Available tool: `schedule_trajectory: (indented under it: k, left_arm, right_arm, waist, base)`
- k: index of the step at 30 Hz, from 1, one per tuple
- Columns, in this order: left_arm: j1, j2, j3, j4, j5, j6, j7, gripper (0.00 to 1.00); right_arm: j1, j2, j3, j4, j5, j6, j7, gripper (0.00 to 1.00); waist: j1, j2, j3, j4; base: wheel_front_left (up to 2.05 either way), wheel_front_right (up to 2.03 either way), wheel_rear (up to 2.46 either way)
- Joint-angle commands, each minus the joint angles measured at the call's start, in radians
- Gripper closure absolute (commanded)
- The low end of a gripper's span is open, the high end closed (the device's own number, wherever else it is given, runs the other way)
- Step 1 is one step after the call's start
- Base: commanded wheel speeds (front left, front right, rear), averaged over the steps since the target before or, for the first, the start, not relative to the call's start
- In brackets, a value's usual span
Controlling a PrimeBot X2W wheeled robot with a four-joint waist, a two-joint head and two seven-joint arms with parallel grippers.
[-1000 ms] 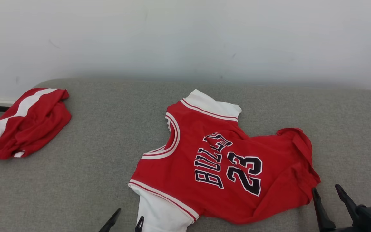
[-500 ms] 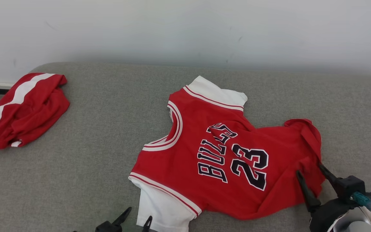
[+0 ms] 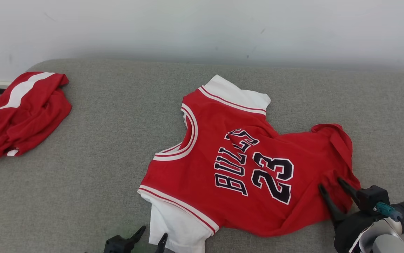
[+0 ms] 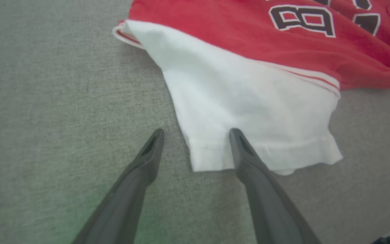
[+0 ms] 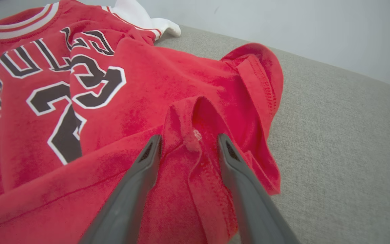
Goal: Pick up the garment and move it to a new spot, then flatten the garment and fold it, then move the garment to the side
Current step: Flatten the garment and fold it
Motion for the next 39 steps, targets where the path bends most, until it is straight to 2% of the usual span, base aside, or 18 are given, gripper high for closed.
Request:
schedule_trajectory:
  k: [1, 2, 3, 8, 15, 20, 23, 27, 32, 39]
  left_arm:
    - [-0.012, -0.008, -0.005, 0.009, -0.025, 0.001, -0.003, 0.0]
    - [-0.013, -0.01, -0.014, 0.021, -0.04, 0.001, -0.003, 0.57]
    - [-0.015, -0.012, -0.024, 0.03, -0.057, 0.001, -0.003, 1.0]
    - [-0.025, -0.025, -0.052, 0.057, -0.118, 0.001, -0.003, 1.0]
    - [0.049, -0.024, 0.074, -0.094, -0.177, 0.001, -0.003, 1.0]
    - [0.074, 0.005, 0.166, -0.245, -0.176, 0.001, -0.003, 1.0]
    - [0.015, 0.038, 0.169, -0.32, -0.19, 0.001, -0.003, 1.0]
    - [-0.143, 0.1, 0.114, -0.379, -0.246, 0.001, 0.023, 1.0]
    - [-0.487, 0.174, 0.073, -0.41, -0.34, 0.001, 0.146, 1.0]
    - [-1.025, 0.195, 0.061, -0.302, -0.419, 0.001, 0.248, 1.0]
  right_arm:
    - [-0.01, -0.008, 0.007, 0.009, 0.009, -0.002, -0.001, 0.54]
    - [-0.012, -0.009, 0.014, 0.019, 0.018, -0.002, 0.0, 1.0]
    - [-0.017, -0.01, 0.022, 0.025, 0.025, -0.002, -0.001, 1.0]
    - [-0.031, -0.013, 0.066, 0.052, 0.054, -0.002, -0.001, 1.0]
    - [0.085, -0.052, 0.091, -0.107, 0.159, -0.002, -0.001, 1.0]
    - [0.139, -0.083, 0.106, -0.236, 0.245, -0.002, -0.001, 1.0]
    - [0.096, -0.098, 0.107, -0.311, 0.295, -0.002, 0.004, 1.0]
    - [-0.01, -0.106, 0.093, -0.36, 0.324, -0.002, 0.028, 1.0]
    - [-0.246, -0.085, 0.073, -0.377, 0.357, -0.002, 0.078, 1.0]
    - [-0.685, -0.044, 0.036, -0.304, 0.396, -0.002, 0.169, 1.0]
  waist:
    - [-0.0001, -0.0001, 0.0, -0.001]
    - [-0.0001, -0.0001, 0.001, -0.002]
    - [-0.0001, -0.0001, 0.002, -0.003]
    - [-0.0001, -0.0001, -0.008, -0.002]
    - [-0.0001, -0.0001, -0.063, 0.008]
    - [-0.0001, -0.0001, -0.083, -0.003]
    - [-0.0001, -0.0001, -0.074, -0.017]
    - [-0.0001, -0.0001, -0.036, -0.036]
    - [-0.0001, -0.0001, 0.098, -0.062]
    - [-0.0001, -0.0001, 0.319, -0.118]
  base:
    - [0.0, 0.0, 0.0]
    - [0.0, 0.0, 0.0]
    - [0.0, 0.0, 0.0]
    - [0.0, 0.0, 0.0]
    - [0.0, 0.0, 0.0]
    - [0.0, 0.0, 0.0]
    - [0.0, 0.0, 0.0]
    - [0.0, 0.0, 0.0]
    - [0.0, 0.0, 0.0]
    - [0.0, 0.0, 0.0]
